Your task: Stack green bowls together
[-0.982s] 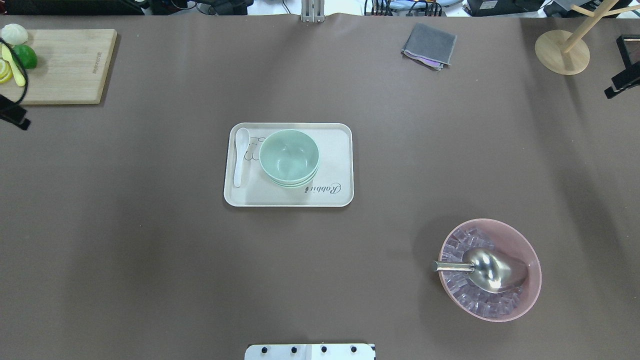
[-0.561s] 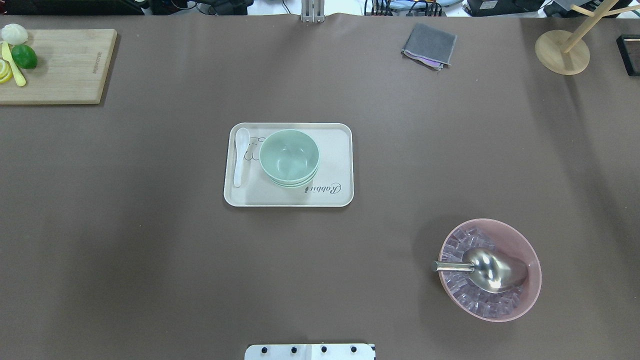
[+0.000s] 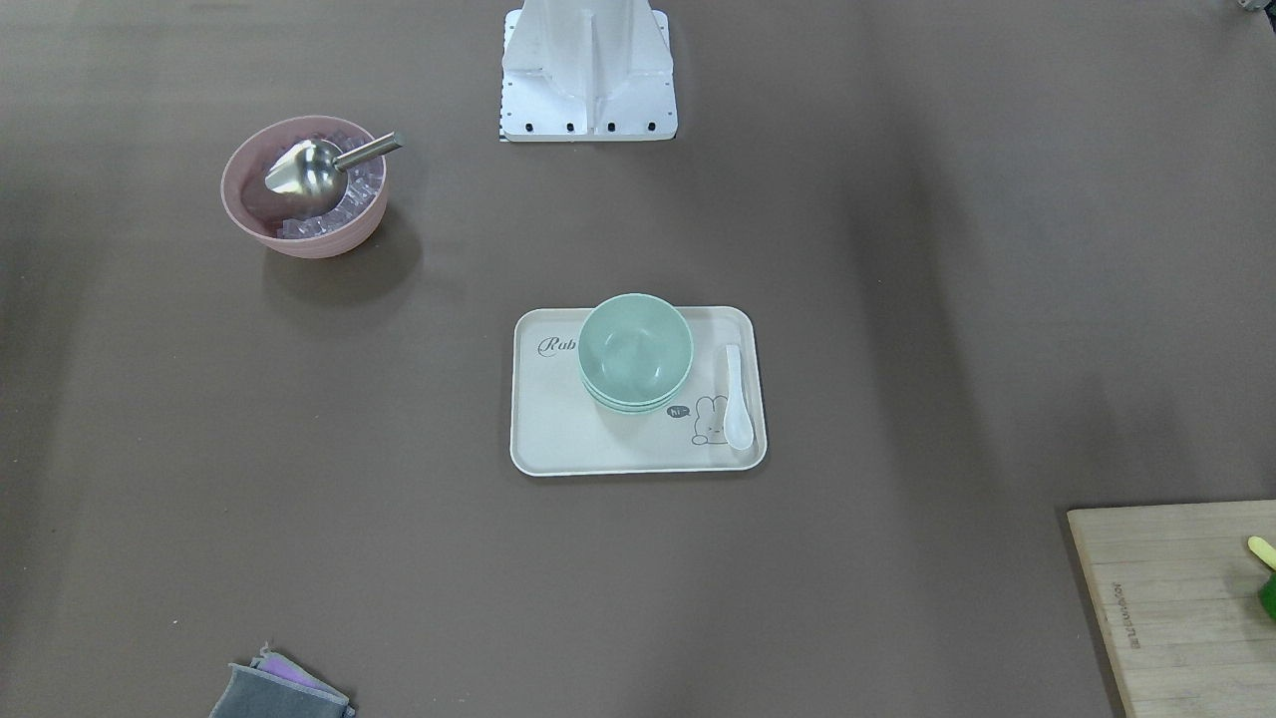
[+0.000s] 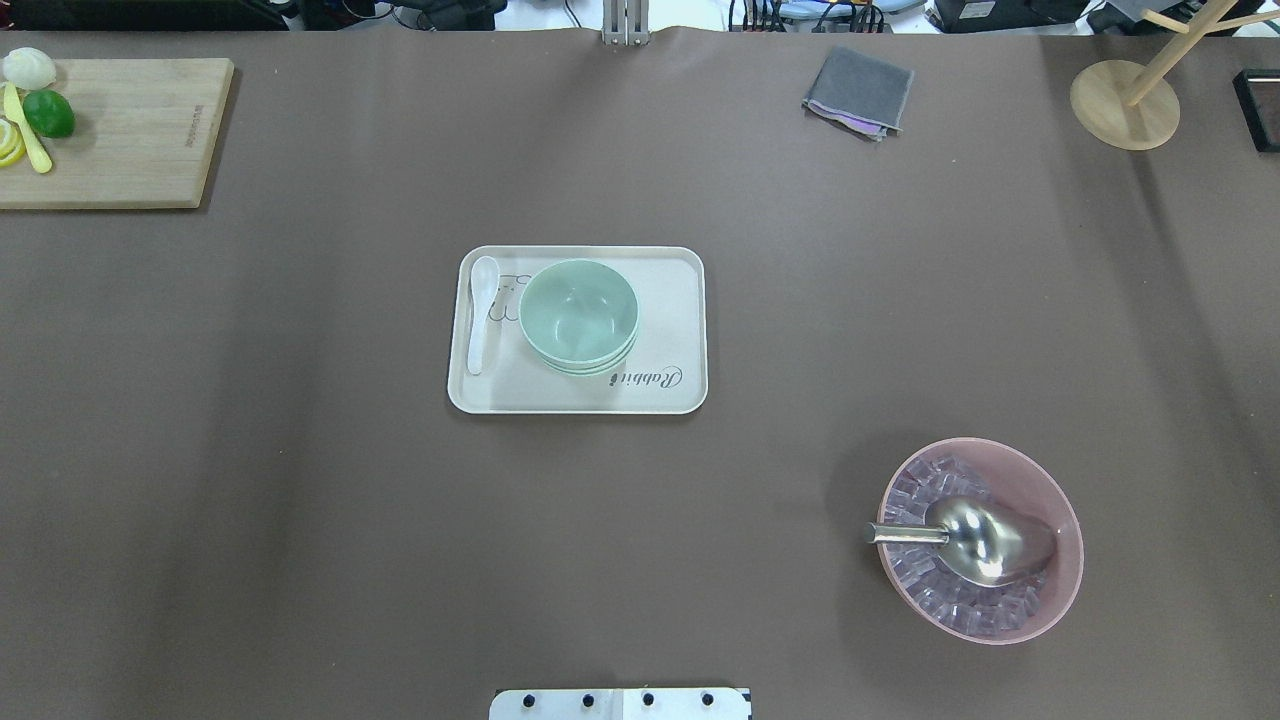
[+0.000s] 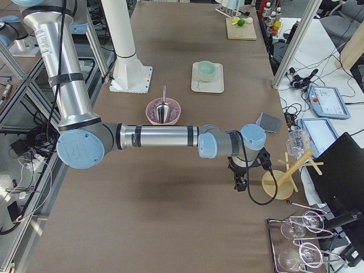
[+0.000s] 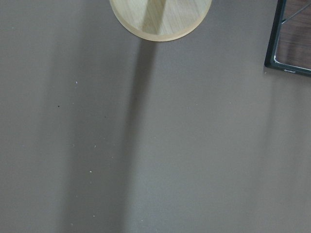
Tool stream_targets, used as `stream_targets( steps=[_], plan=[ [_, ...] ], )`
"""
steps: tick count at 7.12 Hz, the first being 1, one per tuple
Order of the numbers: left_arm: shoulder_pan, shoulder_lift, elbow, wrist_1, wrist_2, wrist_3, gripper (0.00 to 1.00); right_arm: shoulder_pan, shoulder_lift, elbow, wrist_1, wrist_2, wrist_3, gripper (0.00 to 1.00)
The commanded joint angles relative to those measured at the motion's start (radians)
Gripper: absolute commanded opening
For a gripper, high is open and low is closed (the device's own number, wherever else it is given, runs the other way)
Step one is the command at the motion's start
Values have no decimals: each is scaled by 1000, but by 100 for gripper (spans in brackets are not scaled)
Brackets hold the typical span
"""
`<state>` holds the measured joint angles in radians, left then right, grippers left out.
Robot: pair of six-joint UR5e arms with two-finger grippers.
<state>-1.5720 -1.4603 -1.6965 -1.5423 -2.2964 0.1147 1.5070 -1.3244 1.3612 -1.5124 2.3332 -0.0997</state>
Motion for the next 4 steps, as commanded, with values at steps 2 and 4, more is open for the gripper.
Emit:
stream_targets(
  steps=[2, 4],
  plan=[
    [-11, -3, 9, -9, -51, -66, 98, -2, -2, 1, 6, -12, -1, 100],
    [-11, -5, 8, -10, -49, -63, 99, -2, -7, 1, 9, -31, -3, 100]
  ],
)
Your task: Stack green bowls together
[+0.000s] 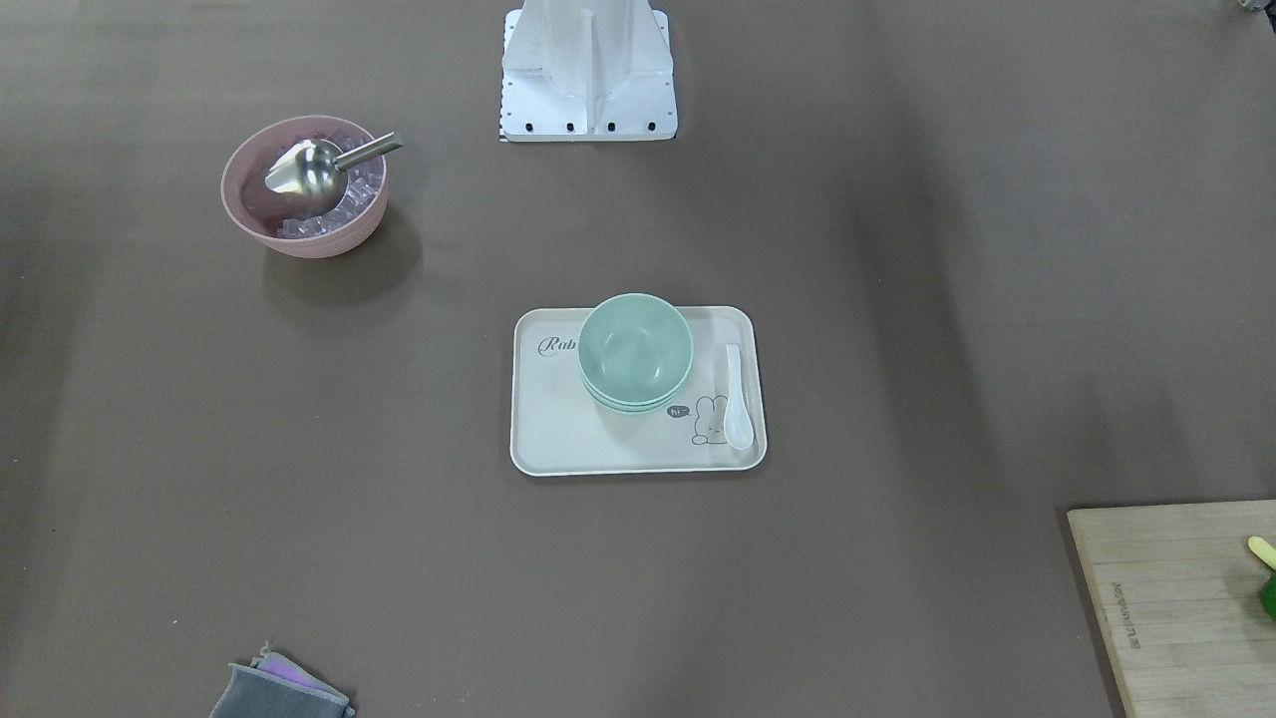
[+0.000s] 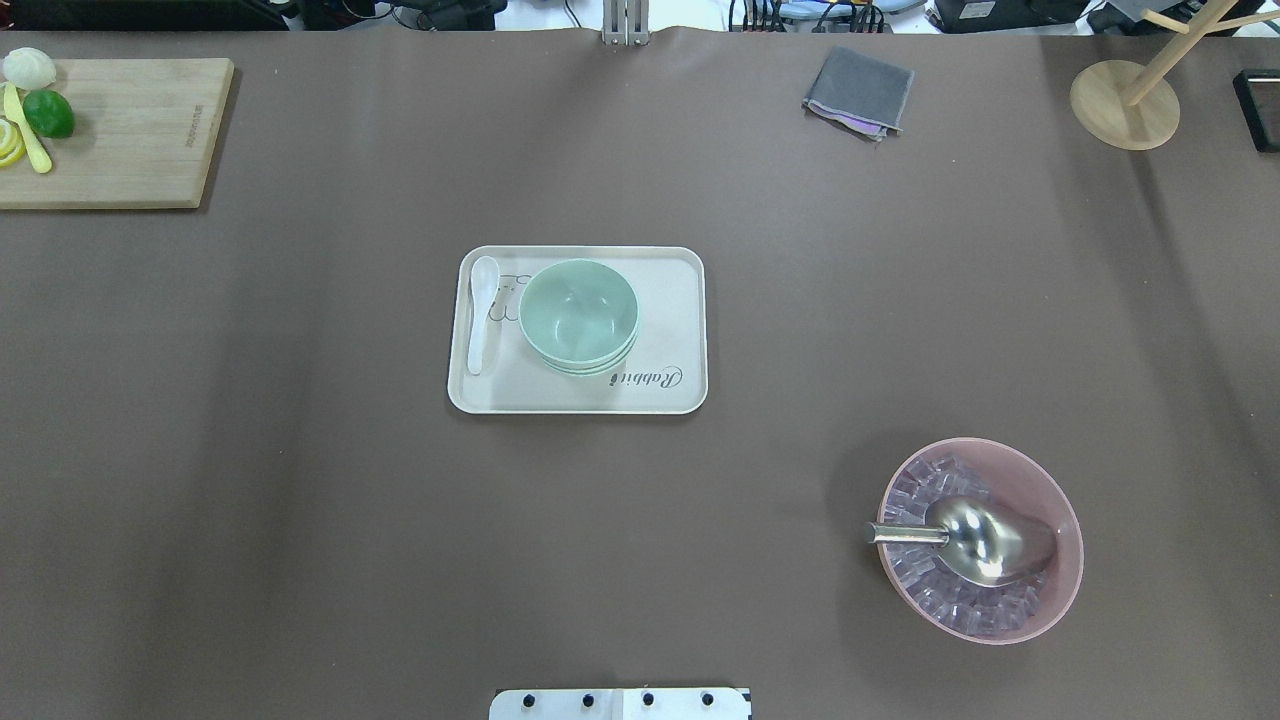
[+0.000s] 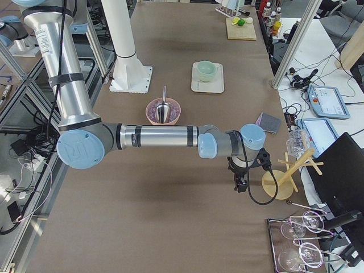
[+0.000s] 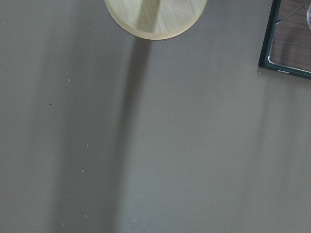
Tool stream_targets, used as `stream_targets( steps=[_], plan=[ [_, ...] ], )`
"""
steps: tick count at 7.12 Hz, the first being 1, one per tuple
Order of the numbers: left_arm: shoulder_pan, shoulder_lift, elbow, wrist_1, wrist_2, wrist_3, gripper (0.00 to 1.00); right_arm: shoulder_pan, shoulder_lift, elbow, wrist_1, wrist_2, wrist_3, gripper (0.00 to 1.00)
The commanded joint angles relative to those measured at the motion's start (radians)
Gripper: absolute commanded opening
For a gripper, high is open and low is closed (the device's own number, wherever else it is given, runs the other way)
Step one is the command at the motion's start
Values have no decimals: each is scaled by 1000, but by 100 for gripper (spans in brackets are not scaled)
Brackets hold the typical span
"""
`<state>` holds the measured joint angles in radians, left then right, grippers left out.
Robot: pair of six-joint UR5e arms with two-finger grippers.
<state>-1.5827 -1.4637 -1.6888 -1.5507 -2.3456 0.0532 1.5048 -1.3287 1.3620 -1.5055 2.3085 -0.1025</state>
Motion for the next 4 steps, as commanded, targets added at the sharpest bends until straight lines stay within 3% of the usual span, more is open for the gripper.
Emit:
stream_targets(
  steps=[1, 4],
  plan=[
    [0, -1, 3, -2, 0, -3, 98, 0, -6, -1, 4, -6, 0, 100],
    [0, 2, -3, -2, 0, -4, 98, 0, -6, 0, 7, -1, 0, 100]
  ],
)
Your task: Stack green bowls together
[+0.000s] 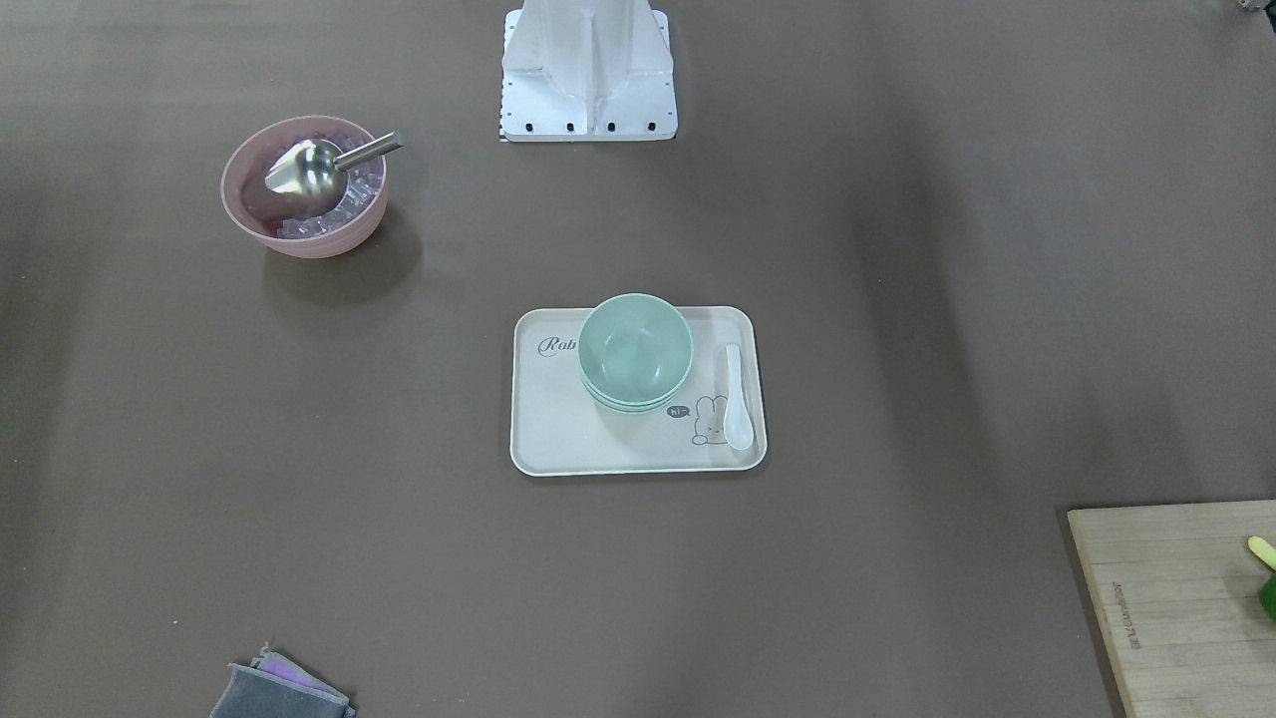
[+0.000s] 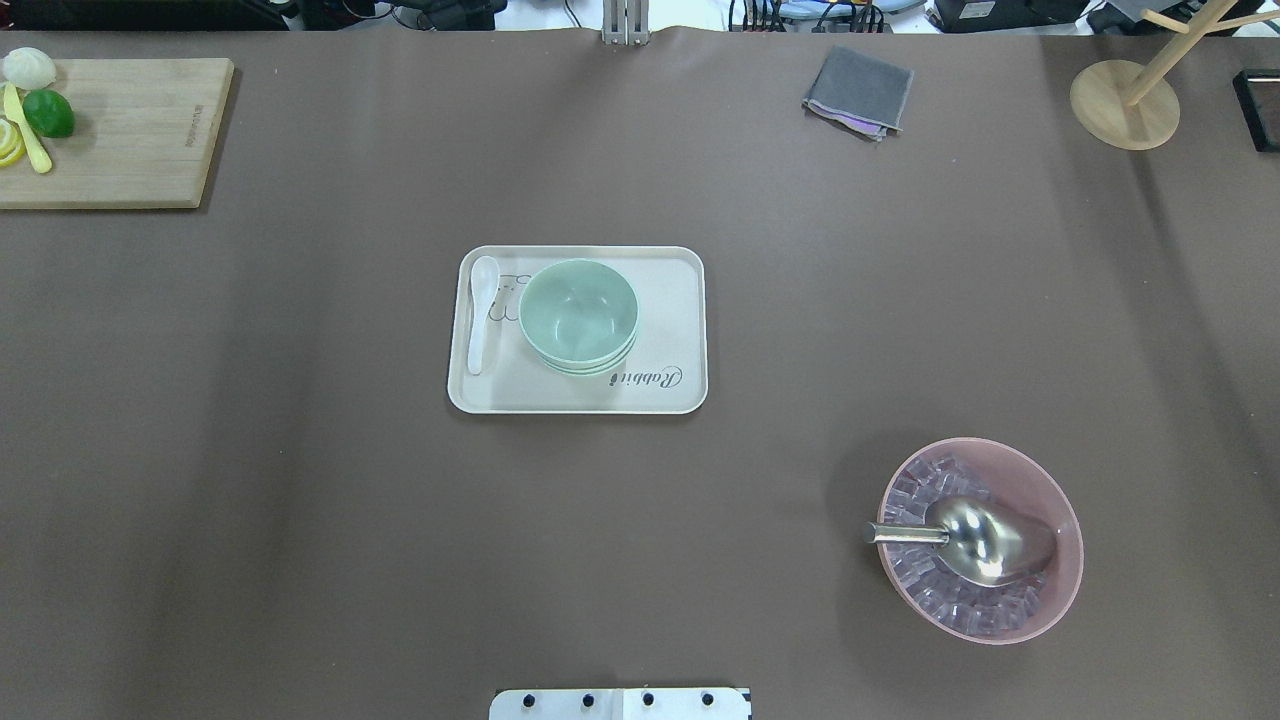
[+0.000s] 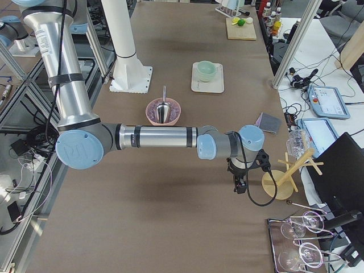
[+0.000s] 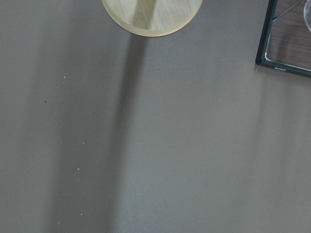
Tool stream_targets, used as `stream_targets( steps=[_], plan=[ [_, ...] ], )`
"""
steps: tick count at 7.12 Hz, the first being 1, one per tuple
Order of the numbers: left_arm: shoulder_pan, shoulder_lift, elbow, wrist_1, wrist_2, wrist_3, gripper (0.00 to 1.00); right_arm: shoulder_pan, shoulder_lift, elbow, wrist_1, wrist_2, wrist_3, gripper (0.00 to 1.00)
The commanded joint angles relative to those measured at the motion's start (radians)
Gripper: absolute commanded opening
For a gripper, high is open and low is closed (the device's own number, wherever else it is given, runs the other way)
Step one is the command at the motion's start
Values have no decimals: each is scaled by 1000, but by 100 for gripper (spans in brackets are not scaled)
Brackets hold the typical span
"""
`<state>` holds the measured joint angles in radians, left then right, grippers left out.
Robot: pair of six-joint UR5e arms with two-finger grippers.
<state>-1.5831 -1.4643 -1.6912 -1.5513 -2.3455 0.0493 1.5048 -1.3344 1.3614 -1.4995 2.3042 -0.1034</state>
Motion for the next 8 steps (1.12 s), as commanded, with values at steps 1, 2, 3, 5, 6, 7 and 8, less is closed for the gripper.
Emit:
stream_targets(
  steps=[1, 2, 3, 5, 6, 7, 8],
  plan=[
    [0, 2, -13, 0, 0, 0, 98, 0, -2, 1, 1, 4, 5, 100],
    [0, 2, -15, -1, 0, 0, 98, 0, -2, 2, -1, 7, 10, 100],
    [0, 2, -19, -1, -2, 0, 98, 0, -2, 2, 1, 11, 10, 100],
    [0, 1, -21, 0, 0, 0, 98, -1, -2, 8, 1, 14, 10, 100],
    [0, 2, -21, -1, 0, 0, 98, 0, -2, 11, -1, 14, 11, 100],
    [0, 2, -19, 0, 0, -2, 98, -1, -2, 8, -1, 14, 11, 100],
    [0, 2, -21, 0, -2, -2, 98, -3, 0, 5, -1, 14, 11, 100]
  ],
)
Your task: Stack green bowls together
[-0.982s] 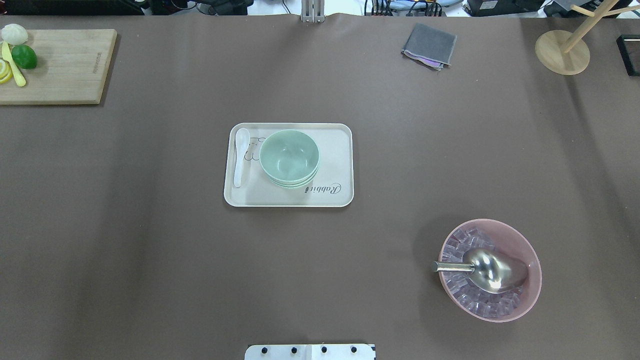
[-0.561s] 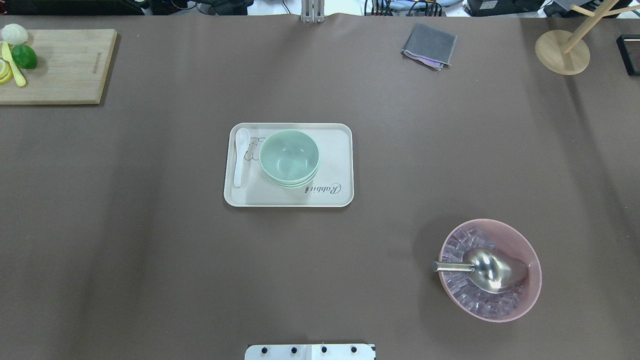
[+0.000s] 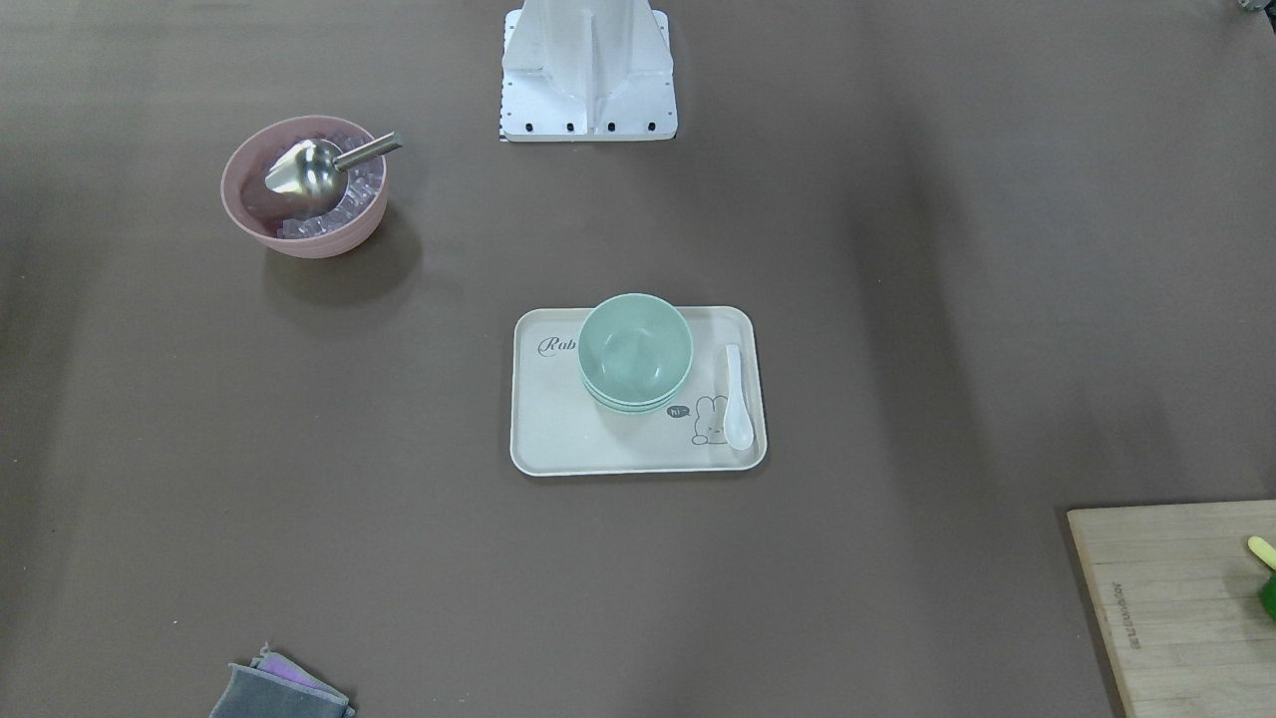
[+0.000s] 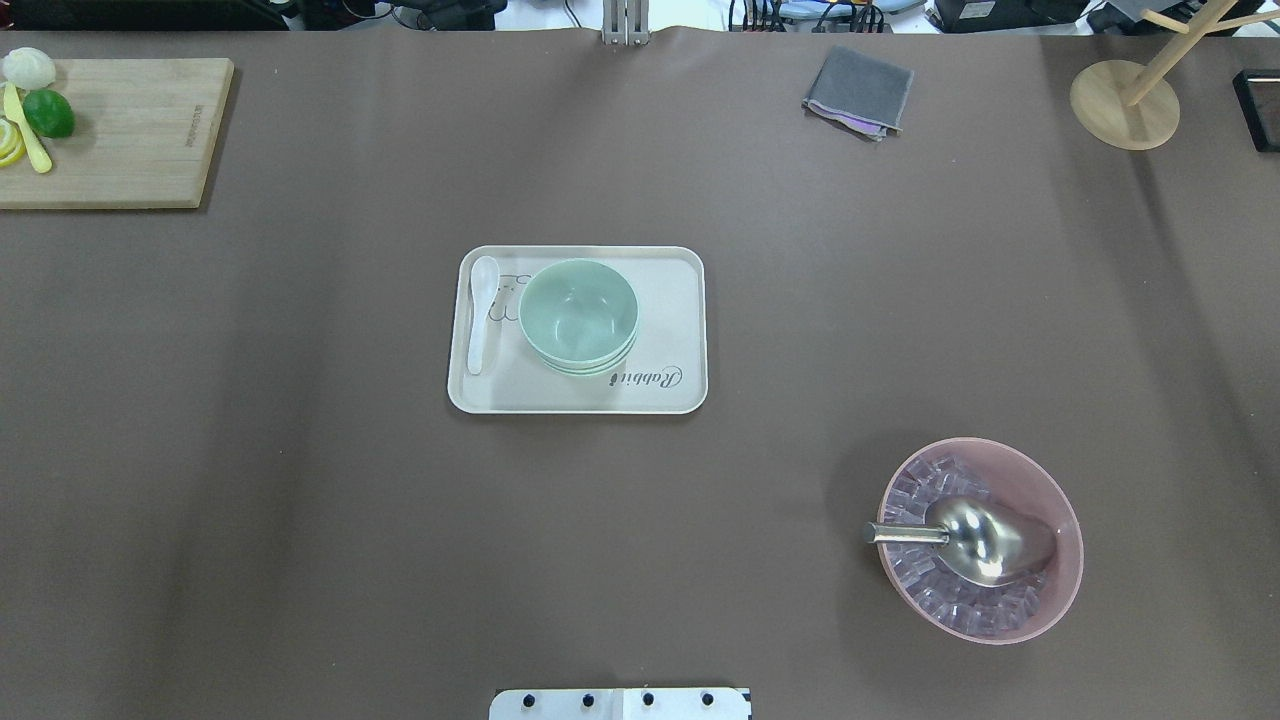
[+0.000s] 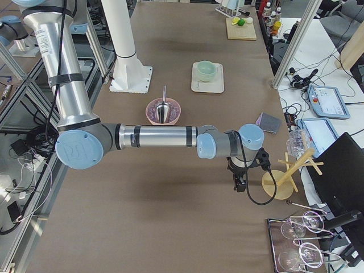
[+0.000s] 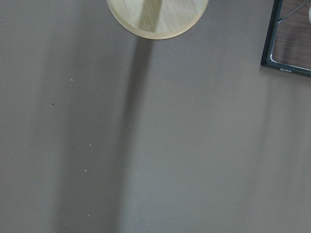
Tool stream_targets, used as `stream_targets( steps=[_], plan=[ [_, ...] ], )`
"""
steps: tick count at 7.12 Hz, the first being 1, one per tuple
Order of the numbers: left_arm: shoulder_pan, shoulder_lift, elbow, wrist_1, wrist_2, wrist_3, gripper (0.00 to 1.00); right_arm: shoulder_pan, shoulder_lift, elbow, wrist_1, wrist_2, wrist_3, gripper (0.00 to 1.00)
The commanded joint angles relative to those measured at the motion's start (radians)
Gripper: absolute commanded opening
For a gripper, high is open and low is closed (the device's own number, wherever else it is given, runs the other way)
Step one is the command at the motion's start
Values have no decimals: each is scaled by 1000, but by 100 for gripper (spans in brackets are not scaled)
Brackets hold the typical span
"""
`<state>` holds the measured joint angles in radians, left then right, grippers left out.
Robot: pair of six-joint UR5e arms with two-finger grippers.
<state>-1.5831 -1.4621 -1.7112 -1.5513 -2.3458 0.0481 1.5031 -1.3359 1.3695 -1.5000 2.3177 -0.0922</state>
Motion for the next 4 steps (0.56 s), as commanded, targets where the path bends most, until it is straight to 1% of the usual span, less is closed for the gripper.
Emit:
stream_targets(
  steps=[1, 2, 4],
  plan=[
    [0, 0, -1, 0, -1, -20, 99, -1, 0, -6, -2, 0, 2, 100],
    [0, -1, -2, -1, -1, -71, 98, -1, 0, -7, -2, -1, 2, 100],
    [0, 0, 2, -1, -1, -77, 99, -1, 1, -7, -6, 25, 5, 100]
  ],
)
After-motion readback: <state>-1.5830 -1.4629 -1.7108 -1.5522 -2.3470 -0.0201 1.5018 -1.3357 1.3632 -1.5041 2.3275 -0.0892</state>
